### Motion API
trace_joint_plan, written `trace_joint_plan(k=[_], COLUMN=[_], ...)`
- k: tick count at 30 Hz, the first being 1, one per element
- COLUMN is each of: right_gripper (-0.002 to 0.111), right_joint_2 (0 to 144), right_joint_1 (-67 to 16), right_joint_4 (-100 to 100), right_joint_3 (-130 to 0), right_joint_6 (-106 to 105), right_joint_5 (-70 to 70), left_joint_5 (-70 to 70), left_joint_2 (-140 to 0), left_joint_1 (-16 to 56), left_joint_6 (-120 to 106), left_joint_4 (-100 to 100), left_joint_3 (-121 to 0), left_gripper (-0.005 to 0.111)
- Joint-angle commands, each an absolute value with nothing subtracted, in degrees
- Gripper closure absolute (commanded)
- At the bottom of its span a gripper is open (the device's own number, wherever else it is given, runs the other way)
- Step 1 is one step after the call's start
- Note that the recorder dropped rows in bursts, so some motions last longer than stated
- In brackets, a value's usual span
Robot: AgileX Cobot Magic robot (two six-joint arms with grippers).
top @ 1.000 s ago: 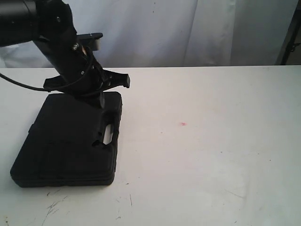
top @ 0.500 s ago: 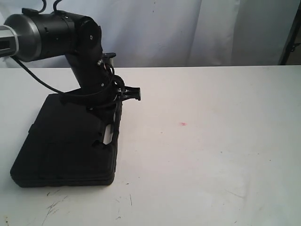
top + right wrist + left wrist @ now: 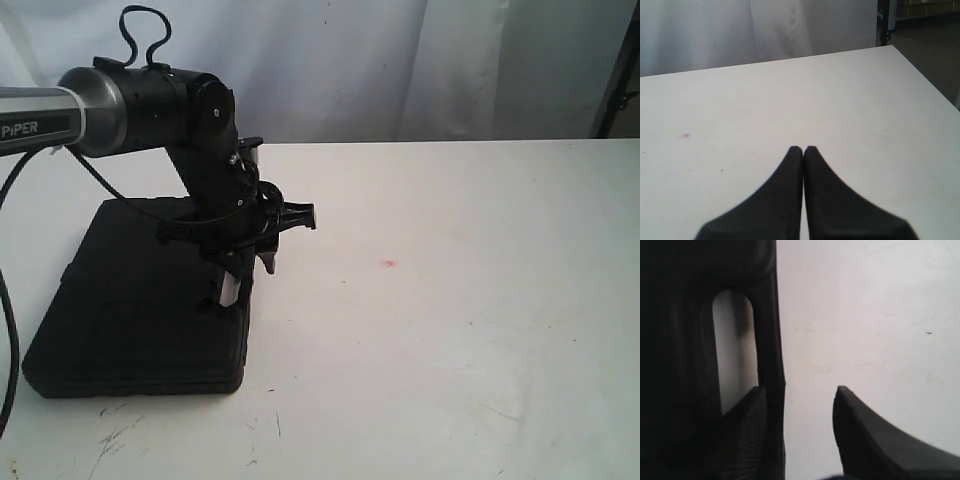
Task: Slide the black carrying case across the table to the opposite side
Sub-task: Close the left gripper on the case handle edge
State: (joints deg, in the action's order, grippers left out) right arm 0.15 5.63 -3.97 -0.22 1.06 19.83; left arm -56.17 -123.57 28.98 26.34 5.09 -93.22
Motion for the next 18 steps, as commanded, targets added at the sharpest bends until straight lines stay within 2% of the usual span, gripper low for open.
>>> trace_joint_plan(k=[1, 3, 8, 14, 18], right_gripper=[0.108, 0.108, 0.108, 0.108, 0.108], right_joint_2=[0.0, 0.0, 0.0, 0.0, 0.0], right_joint_1=[5.9, 5.9, 5.9, 5.9, 5.9], right_joint_4=[-3.9, -3.9, -3.9, -3.9, -3.9], right_joint_3=[0.0, 0.0, 0.0, 0.0, 0.0], right_joint_6=[1.1, 1.1, 1.1, 1.1, 1.1], right_joint_5=[19.8, 19.8, 19.8, 19.8, 19.8], left_joint_5=[-55.3, -55.3, -55.3, -52.2, -52.3], left_joint_2=[-124.7, -124.9, -125.4, -125.5, -126.3], left_joint_1=[29.3, 29.3, 29.3, 29.3, 29.3], left_joint_6=[27.2, 27.2, 27.0, 27.0, 27.0], left_joint_4=[3.7, 3.7, 3.5, 4.2, 4.2], left_joint_3=[-93.7, -93.7, -93.7, -93.7, -93.7], left_gripper=[0.064, 0.063, 0.05, 0.051, 0.056])
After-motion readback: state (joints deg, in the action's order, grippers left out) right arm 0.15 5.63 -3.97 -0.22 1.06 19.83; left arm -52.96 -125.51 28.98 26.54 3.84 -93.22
